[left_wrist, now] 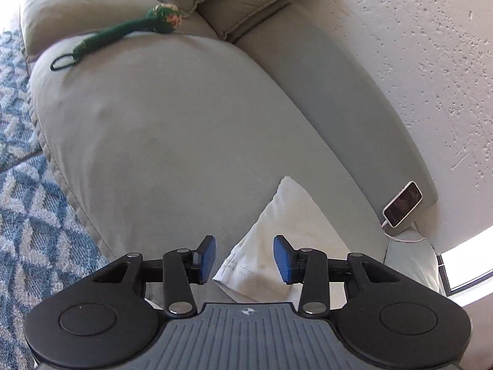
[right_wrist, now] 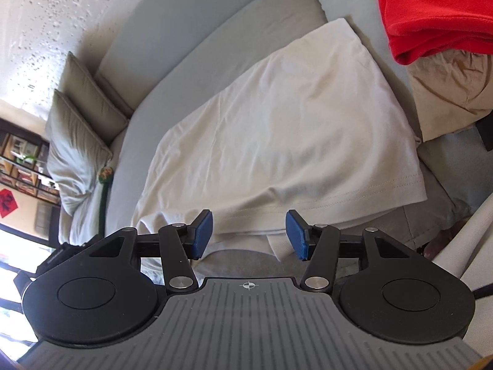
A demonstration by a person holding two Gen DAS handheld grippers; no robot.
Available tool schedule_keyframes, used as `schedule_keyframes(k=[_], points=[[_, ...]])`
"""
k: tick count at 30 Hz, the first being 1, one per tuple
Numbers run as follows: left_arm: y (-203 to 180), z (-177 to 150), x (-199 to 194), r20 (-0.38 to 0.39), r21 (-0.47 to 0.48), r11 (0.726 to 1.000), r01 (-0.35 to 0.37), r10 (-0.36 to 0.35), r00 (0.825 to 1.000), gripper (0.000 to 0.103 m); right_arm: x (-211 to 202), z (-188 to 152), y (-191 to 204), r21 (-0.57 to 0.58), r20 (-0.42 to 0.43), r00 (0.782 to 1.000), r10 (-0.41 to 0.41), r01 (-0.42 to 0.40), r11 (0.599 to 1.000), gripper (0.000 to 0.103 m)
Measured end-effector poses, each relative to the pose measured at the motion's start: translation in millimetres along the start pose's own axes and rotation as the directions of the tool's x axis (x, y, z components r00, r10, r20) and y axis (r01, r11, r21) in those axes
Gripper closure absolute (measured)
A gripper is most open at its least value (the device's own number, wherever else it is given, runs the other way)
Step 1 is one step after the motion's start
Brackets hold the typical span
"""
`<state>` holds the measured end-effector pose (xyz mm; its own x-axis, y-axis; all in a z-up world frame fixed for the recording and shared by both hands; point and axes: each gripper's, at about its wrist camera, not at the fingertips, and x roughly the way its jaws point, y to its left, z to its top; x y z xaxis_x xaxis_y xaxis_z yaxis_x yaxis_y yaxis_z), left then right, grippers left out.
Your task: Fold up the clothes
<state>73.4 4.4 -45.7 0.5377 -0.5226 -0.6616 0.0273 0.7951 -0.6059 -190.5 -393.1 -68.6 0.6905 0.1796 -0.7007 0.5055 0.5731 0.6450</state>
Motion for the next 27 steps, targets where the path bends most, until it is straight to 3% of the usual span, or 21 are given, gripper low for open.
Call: schedule_keyframes(k=[8, 9, 10, 11, 14, 16, 17, 20, 22, 24, 25, 26, 27], points=[[11.7, -4.2, 43.5, -0.151, 0.008, 0.999, -0.038, 0.039, 0.988, 0.067, 6.3, -4.4, 4.7, -0.018, -0.019, 1.0, -0.015, 0.014, 1.0, 0.048], [8.8, -4.8, 42.6, -0.159, 0.032, 0.999, -0.019, 0.024, 0.987, 0.073, 6.4, -4.4, 4.9, -0.017, -0.017, 1.0, -0.02, 0.019, 1.0, 0.048], [5.8, -5.5, 41.7, -0.167, 0.056, 0.998, -0.001, 0.01, 0.986, 0.09, 6.6, -4.2, 4.4, -0.015, -0.016, 1.0, -0.025, 0.025, 1.0, 0.048], [0.4, -4.3, 34.6, -0.163, 0.062, 0.998, 0.031, -0.021, 0.986, 0.1, 6.8, -3.9, 3.3, -0.013, -0.015, 0.999, -0.031, 0.031, 0.999, 0.048], [-15.8, -0.9, 13.2, -0.151, 0.08, 0.989, 0.126, -0.113, 0.982, 0.101, 8.6, -2.9, -1.3, -0.005, -0.01, 0.998, -0.057, 0.057, 0.998, 0.048], [-16.0, 9.2, 0.8, -0.161, -0.004, 0.979, 0.206, -0.204, 0.966, 0.101, 9.8, -1.9, -4.5, -0.005, -0.004, 0.996, -0.086, 0.086, 0.996, 0.048], [-16.8, 14.6, -3.8, -0.154, -0.01, 0.981, 0.195, -0.194, 0.969, 0.101, 10.6, -1.3, -6.3, -0.003, -0.002, 0.995, -0.099, 0.099, 0.995, 0.048], [-16.2, 26.5, 1.9, -0.164, 0.075, 0.997, 0.026, -0.013, 0.986, 0.101, 12.9, 0.6, -11.2, 0.006, 0.002, 0.991, -0.132, 0.132, 0.991, 0.049], [-16.2, 23.5, 13.8, -0.178, 0.183, 0.979, -0.087, 0.12, 0.977, 0.098, 13.6, 0.5, -12.1, 0.01, 0.004, 0.99, -0.141, 0.141, 0.99, 0.049], [-16.9, 16.3, 24.5, -0.177, 0.297, 0.935, -0.193, 0.253, 0.951, 0.087, 10.4, 0.5, -12.5, 0.005, 0.014, 0.991, -0.136, 0.136, 0.991, 0.049], [-17.4, 11.2, 22.5, -0.144, 0.317, 0.917, -0.24, 0.297, 0.944, 0.076, 6.5, 0.5, -11.9, 0.0, 0.028, 0.99, -0.137, 0.137, 0.991, 0.049], [-19.7, 4.9, 16.4, -0.1, 0.329, 0.909, -0.255, 0.303, 0.948, 0.064, 2.7, 0.4, -11.2, -0.006, 0.041, 0.99, -0.138, 0.138, 0.99, 0.049], [-22.0, -1.5, 10.3, -0.055, 0.341, 0.9, -0.271, 0.307, 0.95, 0.062, -1.1, 0.4, -10.6, -0.011, 0.055, 0.989, -0.138, 0.139, 0.99, 0.049]])
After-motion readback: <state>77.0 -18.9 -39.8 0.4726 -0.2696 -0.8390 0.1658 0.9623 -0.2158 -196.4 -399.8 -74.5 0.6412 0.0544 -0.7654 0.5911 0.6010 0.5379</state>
